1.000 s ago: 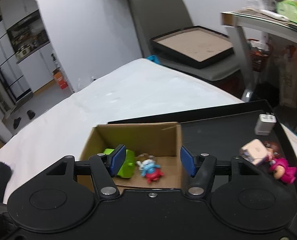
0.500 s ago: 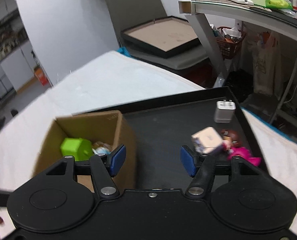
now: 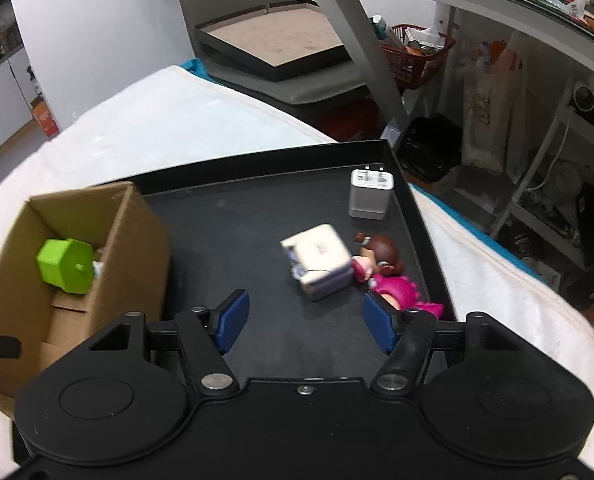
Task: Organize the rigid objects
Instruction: 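Move the right gripper to the pink doll and grasp it, then carry the pink doll over the box and release it inside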
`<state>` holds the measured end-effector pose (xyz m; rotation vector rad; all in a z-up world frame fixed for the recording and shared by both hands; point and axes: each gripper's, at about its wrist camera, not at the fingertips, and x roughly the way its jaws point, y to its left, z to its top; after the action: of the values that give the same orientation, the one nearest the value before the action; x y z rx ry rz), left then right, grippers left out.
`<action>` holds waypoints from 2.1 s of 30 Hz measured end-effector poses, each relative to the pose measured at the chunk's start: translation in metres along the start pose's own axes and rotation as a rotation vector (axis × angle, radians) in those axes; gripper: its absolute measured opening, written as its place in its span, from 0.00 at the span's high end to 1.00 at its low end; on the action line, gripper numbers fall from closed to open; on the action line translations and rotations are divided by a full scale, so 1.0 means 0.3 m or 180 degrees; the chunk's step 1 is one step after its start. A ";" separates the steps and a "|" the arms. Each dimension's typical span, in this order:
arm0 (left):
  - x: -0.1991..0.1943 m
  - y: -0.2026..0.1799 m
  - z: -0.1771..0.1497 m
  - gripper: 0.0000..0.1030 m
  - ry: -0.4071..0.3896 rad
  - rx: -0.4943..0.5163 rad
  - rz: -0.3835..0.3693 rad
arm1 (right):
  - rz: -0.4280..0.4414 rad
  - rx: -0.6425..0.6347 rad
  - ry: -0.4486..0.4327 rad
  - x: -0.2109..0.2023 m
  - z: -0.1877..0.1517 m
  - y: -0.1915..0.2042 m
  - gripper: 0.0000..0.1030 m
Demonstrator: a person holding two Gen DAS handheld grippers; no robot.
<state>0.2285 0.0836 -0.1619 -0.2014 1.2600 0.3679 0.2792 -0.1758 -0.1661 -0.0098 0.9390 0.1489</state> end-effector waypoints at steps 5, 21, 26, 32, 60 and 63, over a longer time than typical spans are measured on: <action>0.007 -0.017 0.005 0.21 -0.0004 -0.0021 0.0125 | -0.0069 0.0008 0.0055 0.039 -0.018 -0.045 0.37; 0.045 -0.067 0.042 0.20 0.0015 -0.0085 0.0248 | -0.0251 0.0061 0.0197 0.164 -0.007 -0.131 0.58; 0.054 -0.077 0.036 0.20 0.0027 -0.0069 0.0236 | -0.0358 0.0061 0.0227 0.197 -0.003 -0.139 0.58; 0.057 -0.070 0.019 0.20 0.0025 -0.0073 0.0175 | -0.0347 0.0012 0.0424 0.244 -0.037 -0.133 0.64; 0.033 0.074 -0.053 0.21 -0.0170 -0.0274 -0.0021 | 0.0083 0.0210 -0.0086 0.014 0.035 -0.016 0.64; 0.034 0.085 -0.057 0.21 -0.0196 -0.0243 -0.0041 | 0.0178 0.0204 -0.0140 -0.013 0.046 0.013 0.64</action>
<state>0.2062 0.1029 -0.1752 -0.2614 1.1845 0.4085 0.2874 -0.1715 -0.1545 0.0787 0.9002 0.1701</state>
